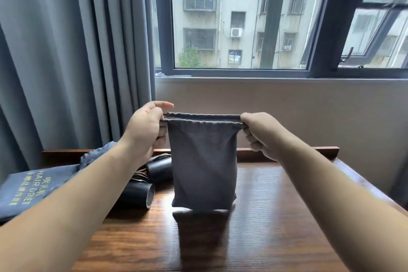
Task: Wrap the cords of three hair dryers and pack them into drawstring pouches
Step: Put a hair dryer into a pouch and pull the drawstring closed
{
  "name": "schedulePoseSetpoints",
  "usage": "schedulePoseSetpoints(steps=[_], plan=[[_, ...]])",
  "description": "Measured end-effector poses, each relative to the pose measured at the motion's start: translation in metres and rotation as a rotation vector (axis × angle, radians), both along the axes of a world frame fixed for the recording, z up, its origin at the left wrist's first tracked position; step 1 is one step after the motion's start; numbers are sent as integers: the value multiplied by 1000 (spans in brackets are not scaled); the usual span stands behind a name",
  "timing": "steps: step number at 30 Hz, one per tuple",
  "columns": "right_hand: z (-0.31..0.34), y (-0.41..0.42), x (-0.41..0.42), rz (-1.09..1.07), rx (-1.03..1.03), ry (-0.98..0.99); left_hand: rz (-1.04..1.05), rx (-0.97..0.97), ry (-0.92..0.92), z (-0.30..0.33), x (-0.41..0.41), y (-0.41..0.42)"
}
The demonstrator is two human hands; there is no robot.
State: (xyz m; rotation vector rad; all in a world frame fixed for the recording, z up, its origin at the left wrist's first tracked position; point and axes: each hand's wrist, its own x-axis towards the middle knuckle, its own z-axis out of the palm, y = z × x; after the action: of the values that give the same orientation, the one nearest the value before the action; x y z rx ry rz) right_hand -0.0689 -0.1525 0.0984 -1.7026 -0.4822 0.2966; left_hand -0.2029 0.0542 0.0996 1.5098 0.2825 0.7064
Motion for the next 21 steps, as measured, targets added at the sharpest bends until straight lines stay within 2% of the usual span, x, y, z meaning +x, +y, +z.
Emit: schedulePoseSetpoints(steps=[4,11,16,21], plan=[[23,1,7,5,69,82,-53,-33,-40,16,6,7],[23,-7,37,59,49,157,-131,-236,-65,19,20,32],[15,-25,54,-3,7,22,-23,-301,-138,12,17,57],[-9,-54,70,-133,98,99,174,-310,-169,-8,9,83]])
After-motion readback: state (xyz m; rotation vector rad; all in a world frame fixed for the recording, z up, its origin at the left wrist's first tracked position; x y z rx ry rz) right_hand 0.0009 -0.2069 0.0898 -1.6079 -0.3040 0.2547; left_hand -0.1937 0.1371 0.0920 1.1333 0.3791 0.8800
